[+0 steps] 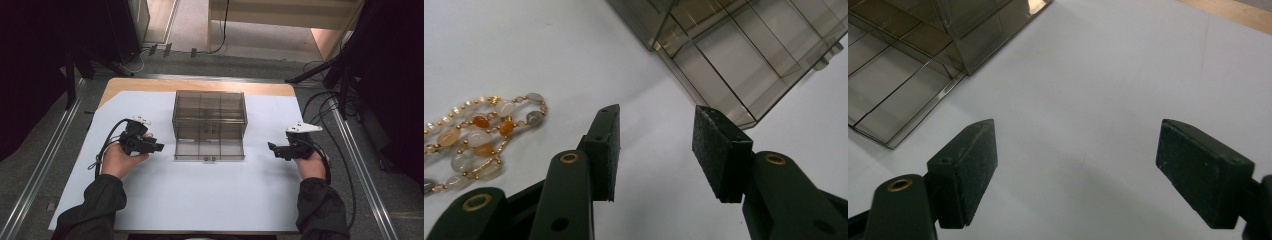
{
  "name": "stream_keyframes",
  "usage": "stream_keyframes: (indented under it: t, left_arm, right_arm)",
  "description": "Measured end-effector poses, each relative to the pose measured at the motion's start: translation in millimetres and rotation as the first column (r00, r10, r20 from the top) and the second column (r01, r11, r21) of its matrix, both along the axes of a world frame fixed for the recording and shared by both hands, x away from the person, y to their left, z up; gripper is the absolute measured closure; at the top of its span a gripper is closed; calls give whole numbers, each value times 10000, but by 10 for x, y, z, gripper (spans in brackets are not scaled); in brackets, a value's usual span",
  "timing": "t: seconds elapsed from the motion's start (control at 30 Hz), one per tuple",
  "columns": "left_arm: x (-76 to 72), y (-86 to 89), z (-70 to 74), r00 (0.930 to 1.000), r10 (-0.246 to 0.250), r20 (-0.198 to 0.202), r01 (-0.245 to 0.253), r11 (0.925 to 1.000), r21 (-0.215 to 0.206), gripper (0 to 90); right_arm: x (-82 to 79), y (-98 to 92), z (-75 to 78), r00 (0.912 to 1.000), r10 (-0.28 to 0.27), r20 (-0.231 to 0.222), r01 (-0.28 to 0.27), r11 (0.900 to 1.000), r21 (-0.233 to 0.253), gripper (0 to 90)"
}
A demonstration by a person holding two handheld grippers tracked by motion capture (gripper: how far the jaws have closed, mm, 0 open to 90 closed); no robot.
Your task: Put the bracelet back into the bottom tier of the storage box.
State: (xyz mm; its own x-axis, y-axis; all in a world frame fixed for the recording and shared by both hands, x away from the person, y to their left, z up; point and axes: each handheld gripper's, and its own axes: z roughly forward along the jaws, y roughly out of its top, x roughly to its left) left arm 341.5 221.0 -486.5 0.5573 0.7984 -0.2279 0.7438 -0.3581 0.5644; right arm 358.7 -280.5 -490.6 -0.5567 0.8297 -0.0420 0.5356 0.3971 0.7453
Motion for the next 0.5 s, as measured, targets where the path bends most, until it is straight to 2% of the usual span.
stream_keyframes:
  t: [0.07, 0.13, 0.2, 0.27, 0.3, 0.37, 0.5]
  left_arm:
    - [-4, 6, 1, 10000, 4, 8, -4, 10000, -42, 574]
    - [-19, 25, 1, 9994, -227, 255, 227, 9997, 11, 587]
    - [-33, 37, -6, 9990, -209, 393, 203, 9997, 138, 589]
    - [-26, 44, -9, 9996, -128, 259, 125, 9999, 117, 565]
    - [-19, 42, -12, 9998, -37, 180, 34, 9999, 157, 509]
    - [-16, 40, -14, 10000, 29, 29, -30, 9998, 207, 493]
    - [-25, 32, -3, 10000, -35, 44, 33, 9994, 330, 467]
  right_arm:
    - [-1, 7, -1, 10000, 34, 35, -34, 10000, -8, 177]
    - [-7, 16, 5, 9999, 114, 67, -114, 9999, 14, 176]
    - [-4, 22, 5, 9999, 134, 84, -134, 9999, -2, 176]
    - [3, 30, 1, 9999, 133, 58, -133, 9999, -7, 176]
    - [8, 34, -3, 9998, 188, 36, -188, 9998, -54, 176]
    - [8, 43, -7, 9997, 228, 7, -228, 9997, -62, 176]
    - [5, 61, -13, 9994, 352, -15, -352, 9993, -129, 176]
